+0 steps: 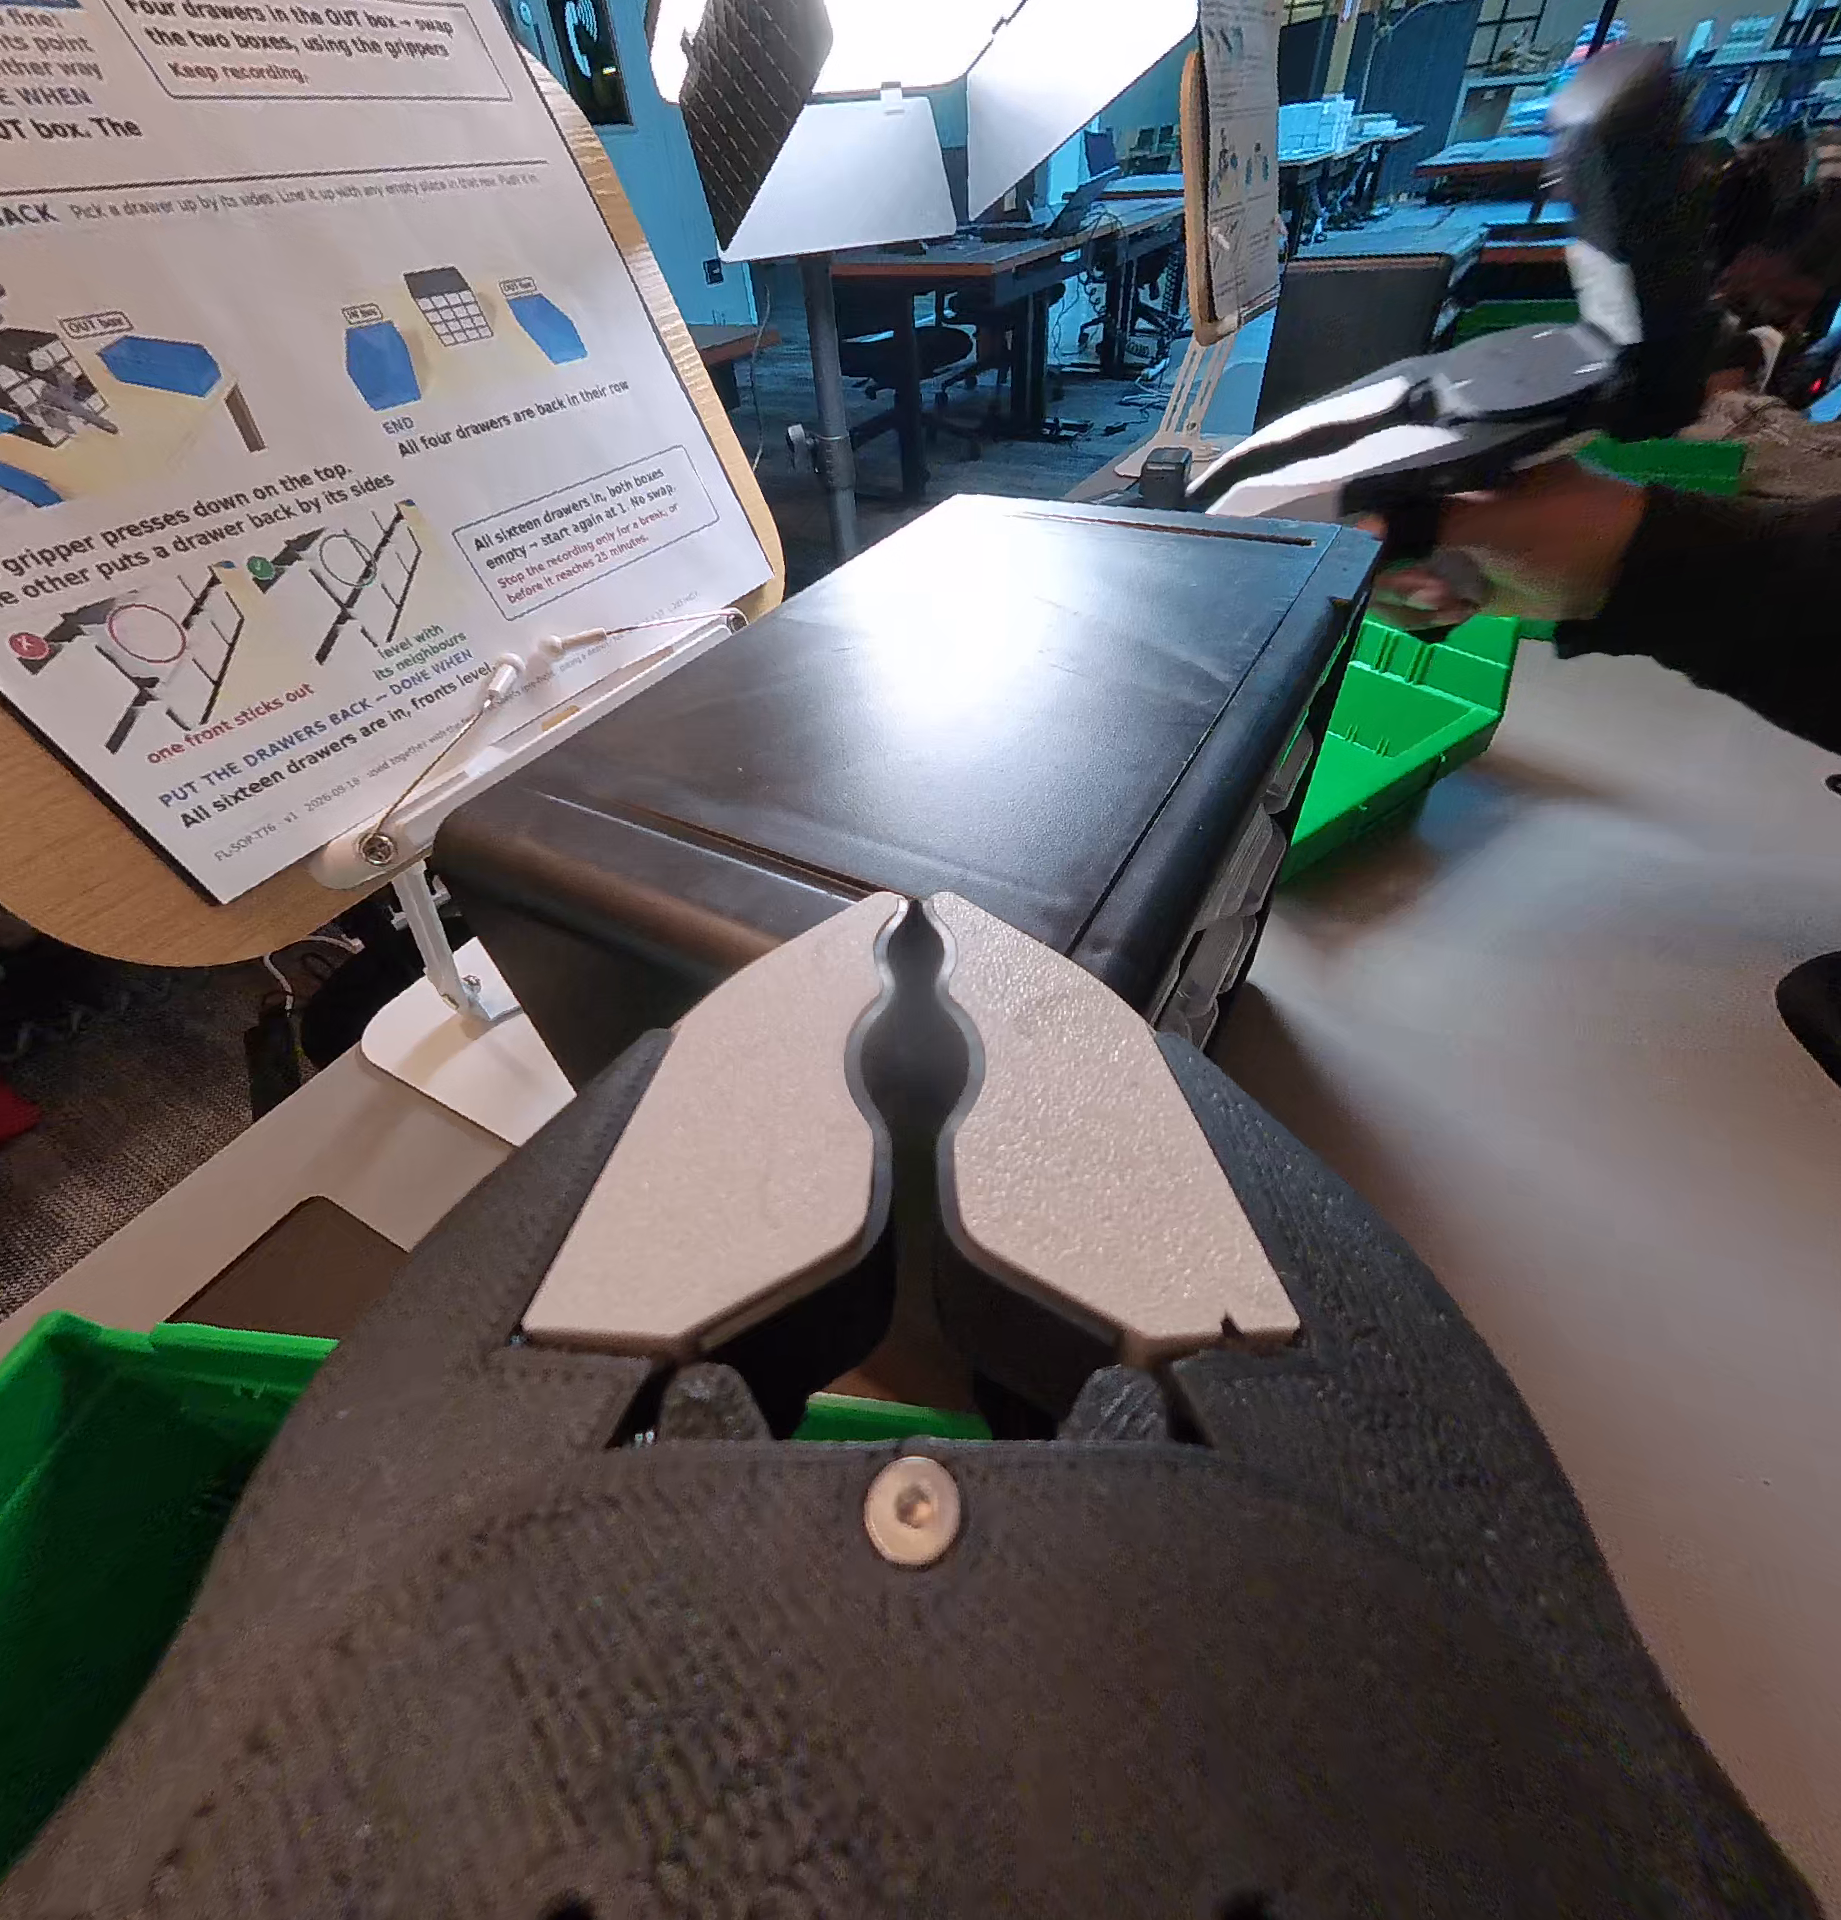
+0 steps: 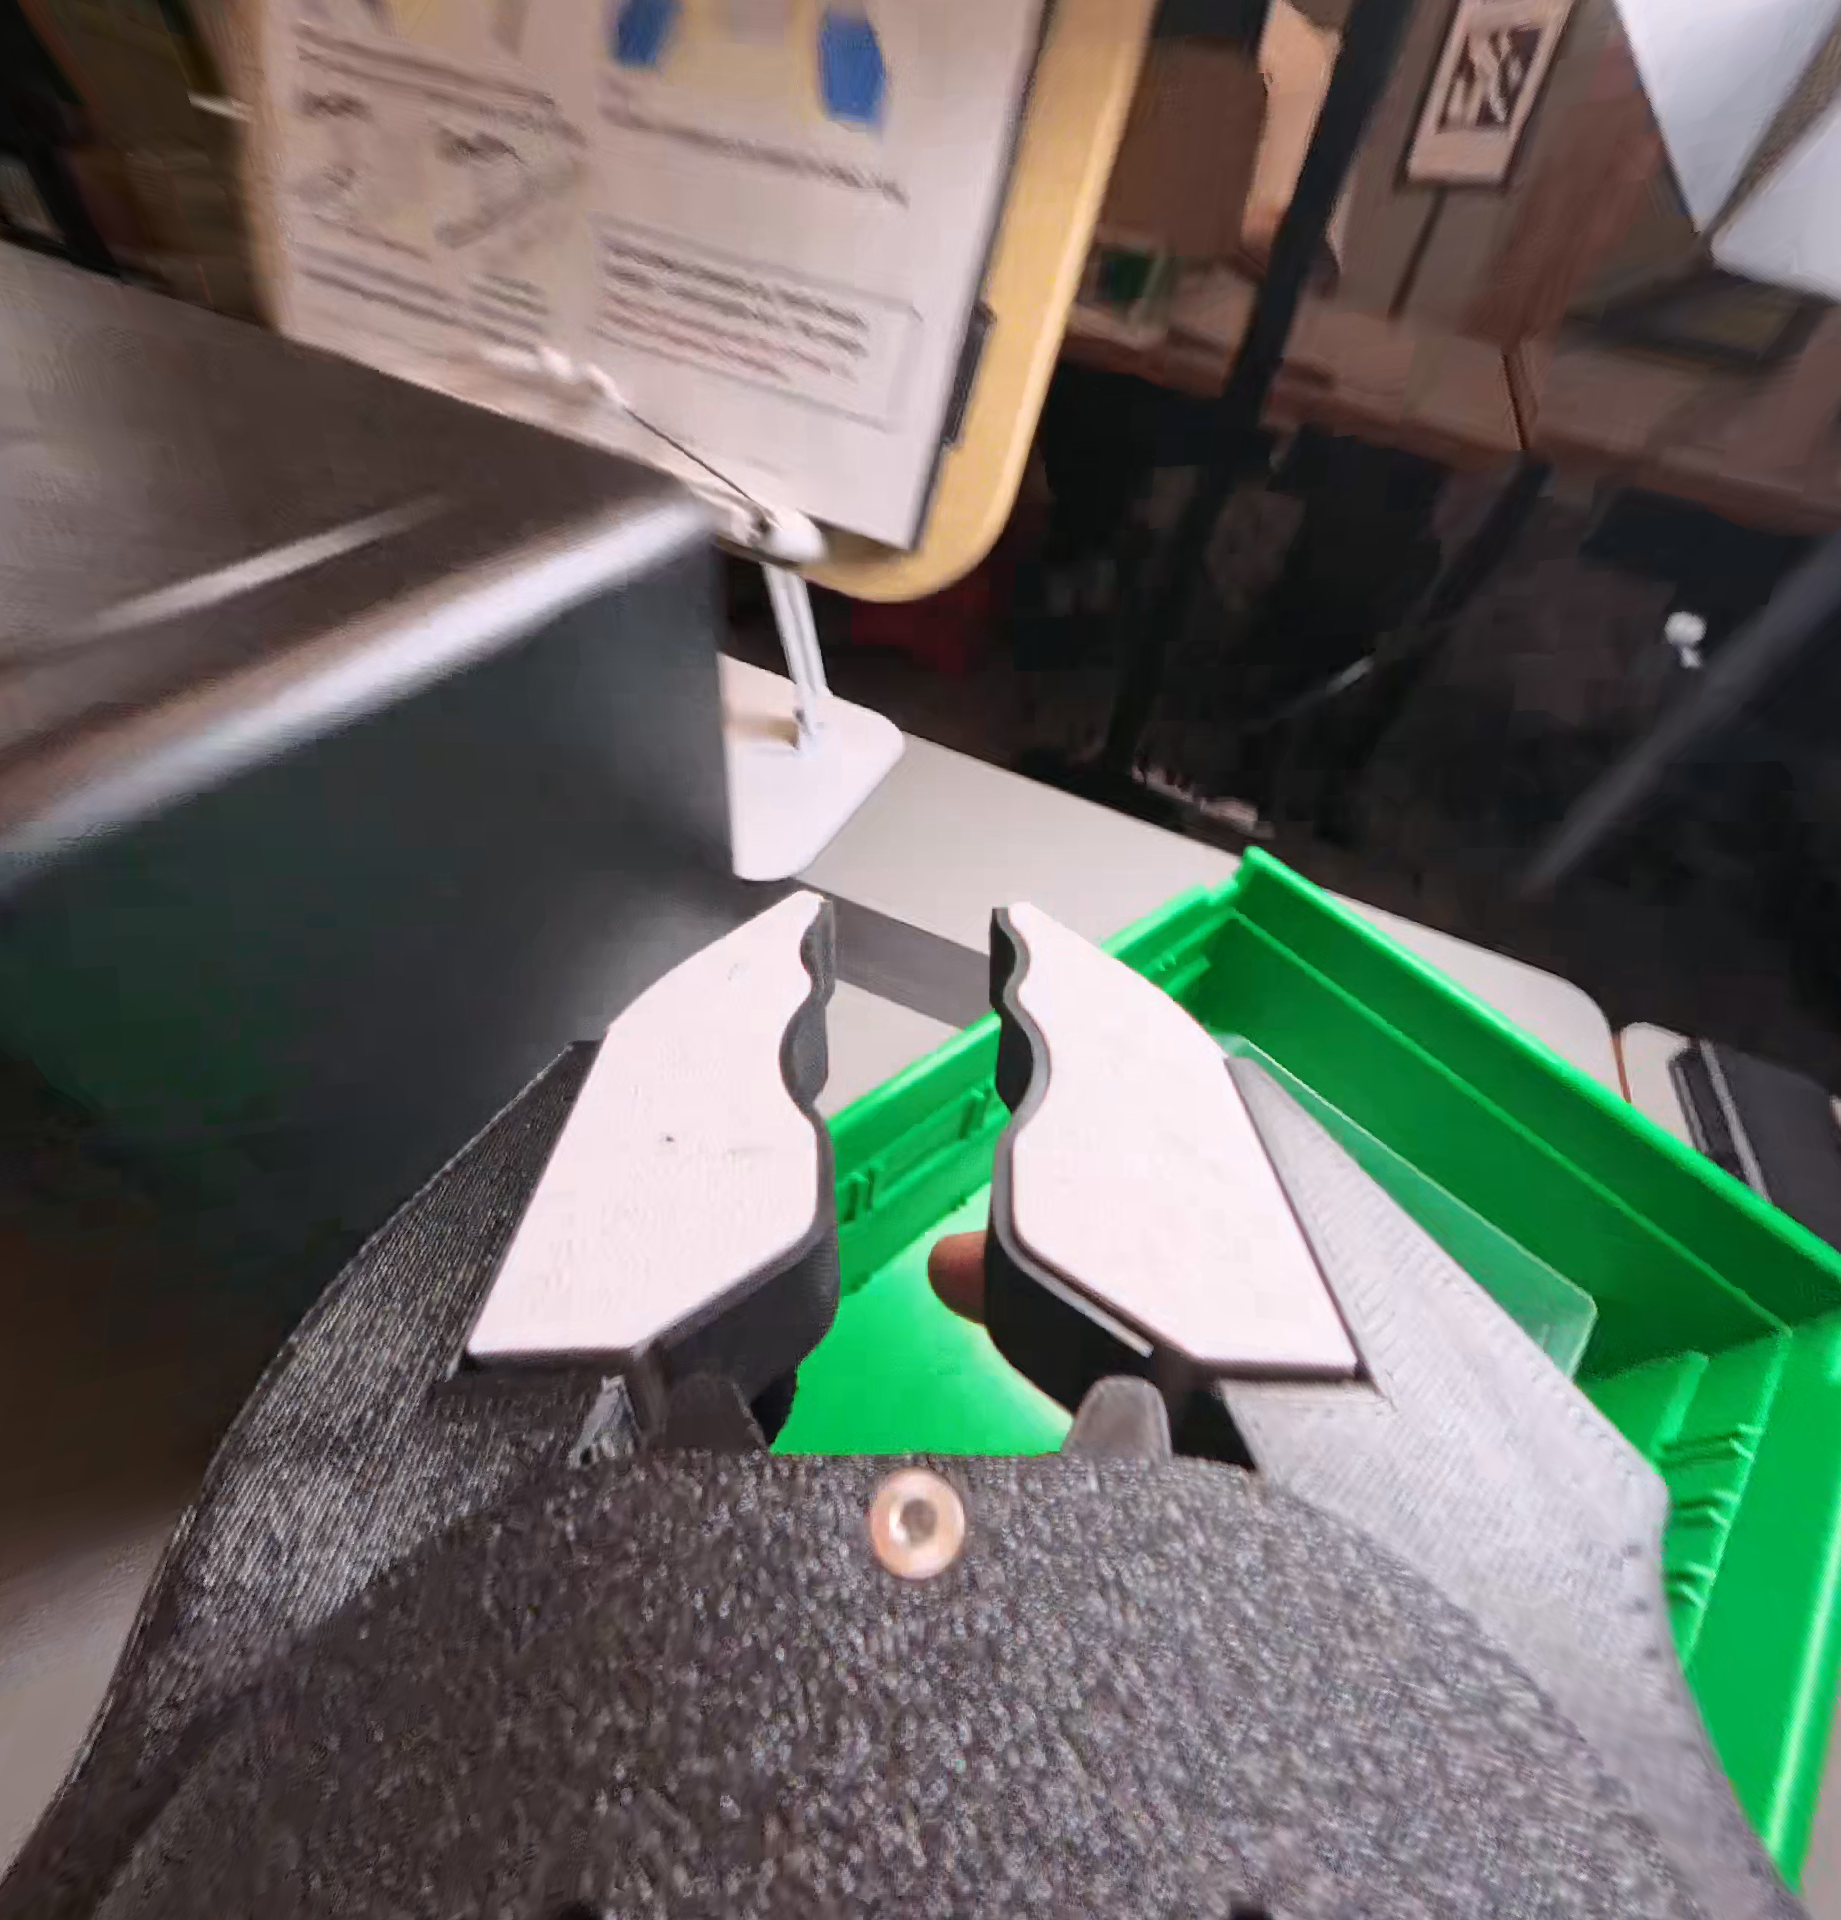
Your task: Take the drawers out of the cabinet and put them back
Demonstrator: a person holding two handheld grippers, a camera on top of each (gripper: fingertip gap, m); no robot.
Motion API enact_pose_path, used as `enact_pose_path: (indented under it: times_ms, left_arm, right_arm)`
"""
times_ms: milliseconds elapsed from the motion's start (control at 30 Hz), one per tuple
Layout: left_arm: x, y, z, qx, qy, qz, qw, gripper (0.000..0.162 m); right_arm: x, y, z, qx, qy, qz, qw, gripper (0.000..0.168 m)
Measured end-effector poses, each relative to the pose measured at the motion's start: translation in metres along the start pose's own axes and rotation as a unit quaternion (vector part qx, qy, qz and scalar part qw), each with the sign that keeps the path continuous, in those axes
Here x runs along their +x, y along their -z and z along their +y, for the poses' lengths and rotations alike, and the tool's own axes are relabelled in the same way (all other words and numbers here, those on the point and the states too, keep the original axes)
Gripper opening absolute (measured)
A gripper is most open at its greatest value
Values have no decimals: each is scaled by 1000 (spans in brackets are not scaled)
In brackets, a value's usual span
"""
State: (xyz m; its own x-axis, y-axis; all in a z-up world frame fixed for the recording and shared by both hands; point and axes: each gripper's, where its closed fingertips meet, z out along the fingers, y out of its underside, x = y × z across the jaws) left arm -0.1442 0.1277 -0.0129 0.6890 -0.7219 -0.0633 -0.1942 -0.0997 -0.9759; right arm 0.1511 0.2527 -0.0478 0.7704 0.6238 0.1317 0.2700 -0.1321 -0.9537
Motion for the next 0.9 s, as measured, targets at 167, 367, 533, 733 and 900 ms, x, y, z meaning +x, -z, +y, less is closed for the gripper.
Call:
enact_pose_path:
  times_ms: [167,367,533,733,900]
  left_arm:
    - [0,0,0,2,3,2,1000,0]
    - [0,0,0,1,0,-3,1000,0]
    - [0,0,0,0,-5,-6,1000,0]
    - [0,0,0,-1,-6,-6,1000,0]
    - [0,0,0,-3,-10,-9,1000,0]
  right_arm:
    - [-92,50,-33,61,167,-52,983,26]
    - [-180,51,-21,60,437,-7,897,22]
    - [-217,18,6,36,528,-13,849,23]
    - [-213,-8,8,35,599,36,799,22]
    - [-210,-9,3,53,635,90,765,19]
